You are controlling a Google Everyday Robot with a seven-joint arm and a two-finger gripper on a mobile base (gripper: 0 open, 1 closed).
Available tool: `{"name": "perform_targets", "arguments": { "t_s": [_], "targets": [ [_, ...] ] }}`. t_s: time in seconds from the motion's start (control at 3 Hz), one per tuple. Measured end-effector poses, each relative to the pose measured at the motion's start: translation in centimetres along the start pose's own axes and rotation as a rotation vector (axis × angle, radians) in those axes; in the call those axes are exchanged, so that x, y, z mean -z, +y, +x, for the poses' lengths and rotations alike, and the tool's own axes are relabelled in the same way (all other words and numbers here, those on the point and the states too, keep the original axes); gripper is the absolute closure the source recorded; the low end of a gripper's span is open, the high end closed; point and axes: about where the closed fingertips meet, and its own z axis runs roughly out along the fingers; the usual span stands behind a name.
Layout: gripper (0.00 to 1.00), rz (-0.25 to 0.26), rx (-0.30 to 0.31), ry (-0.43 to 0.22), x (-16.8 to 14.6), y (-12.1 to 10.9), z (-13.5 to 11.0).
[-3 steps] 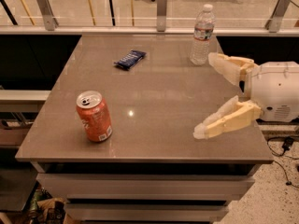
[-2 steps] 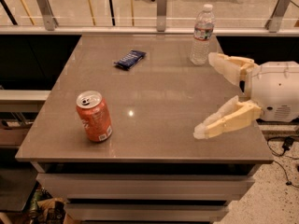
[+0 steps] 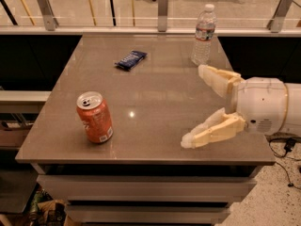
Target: Pick coke can
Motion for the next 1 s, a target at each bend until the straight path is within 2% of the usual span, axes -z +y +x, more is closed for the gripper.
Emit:
{"name": "perform_targets", "arguments": {
  "t_s": [0.33, 1.0],
  "targets": [
    [0.0, -0.004, -0.013, -0.018, -1.8, 0.4, 1.0],
    [0.0, 0.03, -0.004, 0.026, -5.5, 0.5, 3.3]
  ]
}}
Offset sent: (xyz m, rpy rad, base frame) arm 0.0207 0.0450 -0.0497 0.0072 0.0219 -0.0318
